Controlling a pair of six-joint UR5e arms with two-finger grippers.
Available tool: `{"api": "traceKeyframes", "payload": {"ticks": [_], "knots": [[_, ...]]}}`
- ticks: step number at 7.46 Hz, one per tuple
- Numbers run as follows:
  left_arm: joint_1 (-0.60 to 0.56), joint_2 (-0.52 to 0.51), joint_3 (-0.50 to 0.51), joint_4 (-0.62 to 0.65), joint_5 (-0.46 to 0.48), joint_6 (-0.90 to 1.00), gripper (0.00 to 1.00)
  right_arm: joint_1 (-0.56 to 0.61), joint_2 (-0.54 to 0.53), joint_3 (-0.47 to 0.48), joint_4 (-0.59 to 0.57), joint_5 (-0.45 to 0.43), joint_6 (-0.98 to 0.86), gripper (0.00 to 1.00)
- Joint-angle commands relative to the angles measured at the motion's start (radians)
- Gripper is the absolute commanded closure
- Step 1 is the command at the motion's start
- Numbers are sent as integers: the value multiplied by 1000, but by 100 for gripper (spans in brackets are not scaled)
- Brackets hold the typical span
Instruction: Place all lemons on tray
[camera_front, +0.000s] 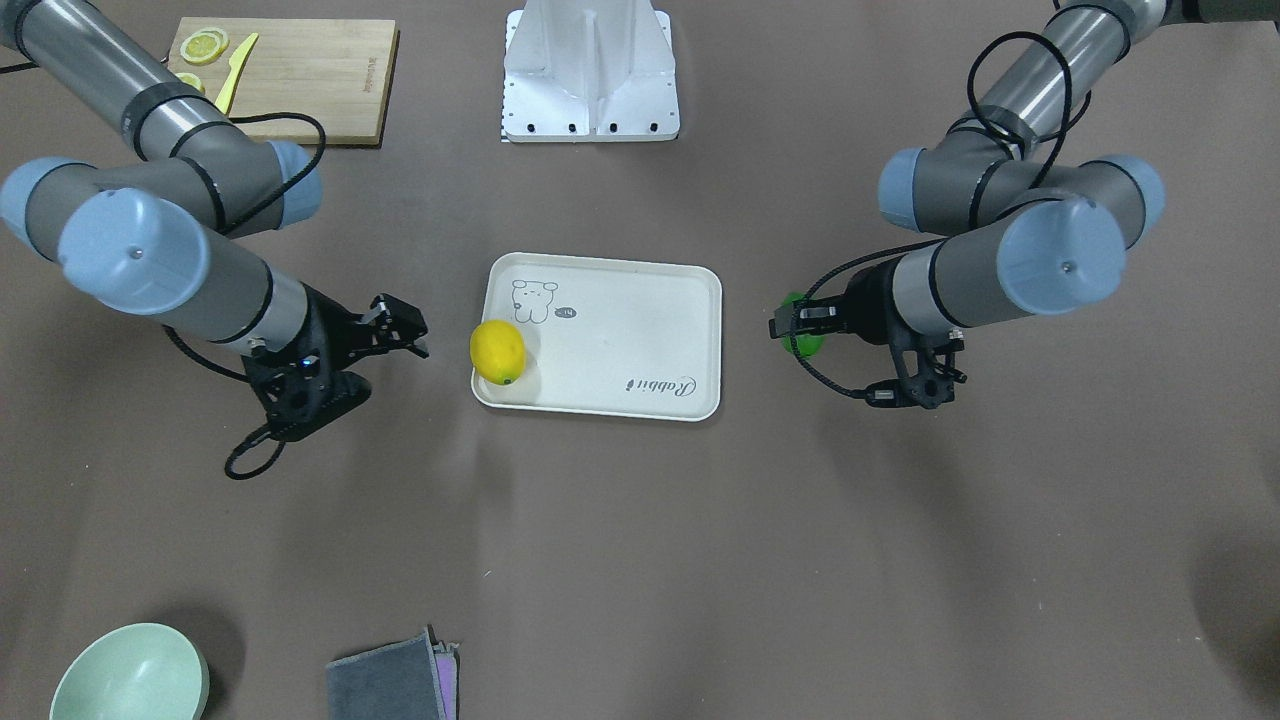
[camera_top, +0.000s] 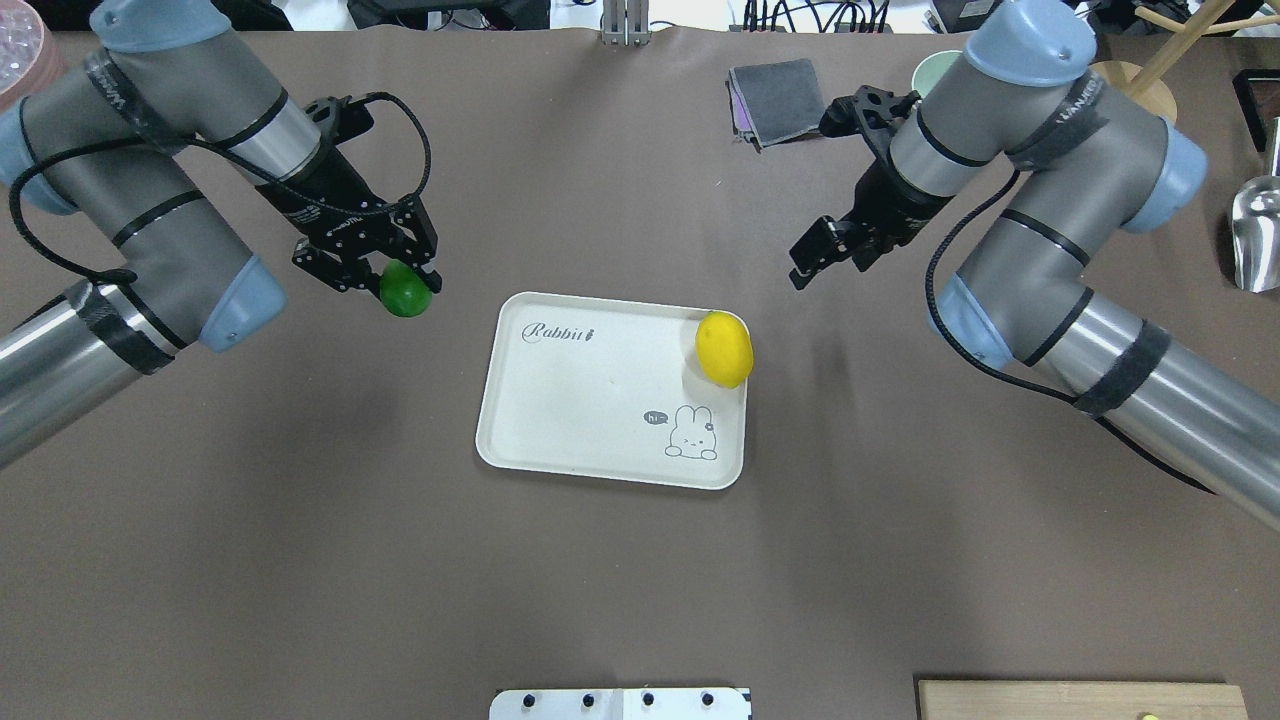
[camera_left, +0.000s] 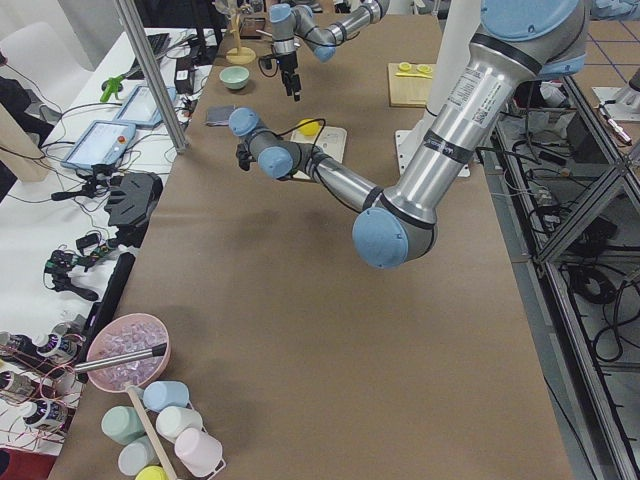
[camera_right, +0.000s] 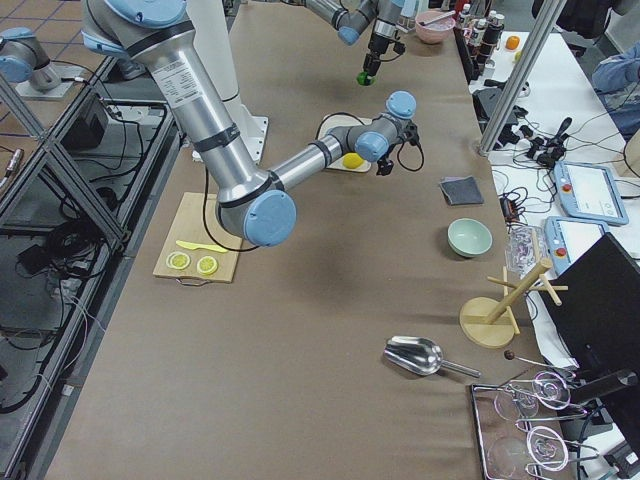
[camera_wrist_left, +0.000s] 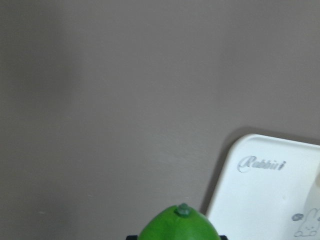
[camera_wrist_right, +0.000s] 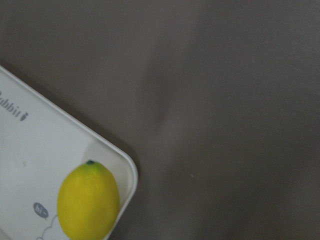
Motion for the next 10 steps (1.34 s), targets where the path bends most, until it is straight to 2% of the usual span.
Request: {"api": "traceKeyframes", "payload": {"ticks": [1, 2, 3, 4, 7, 8, 9, 10], "knots": [[42, -95, 138, -103, 35, -46, 100, 21, -143, 141, -15, 15, -25, 0], [83, -95, 183, -217, 96, -63, 100, 21, -227, 236, -22, 15, -34, 0], [120, -103, 189, -263, 139, -87, 100, 48, -327, 288, 3, 12, -58, 0], [149, -107, 189, -304, 153, -92, 100, 105, -420, 331, 11, 6, -177, 0], [202, -115, 186, -364, 156, -107, 100, 238, -530, 330, 4, -7, -325, 0], [203, -115, 188, -364, 156, -101, 95, 278, -536, 326, -25, -75, -330, 0], [203, -107, 191, -364, 158, -100, 68, 313, -550, 318, -85, -92, -330, 0], [203, -104, 195, -364, 185, -100, 33, 364, -547, 313, -163, -80, -332, 0]]}}
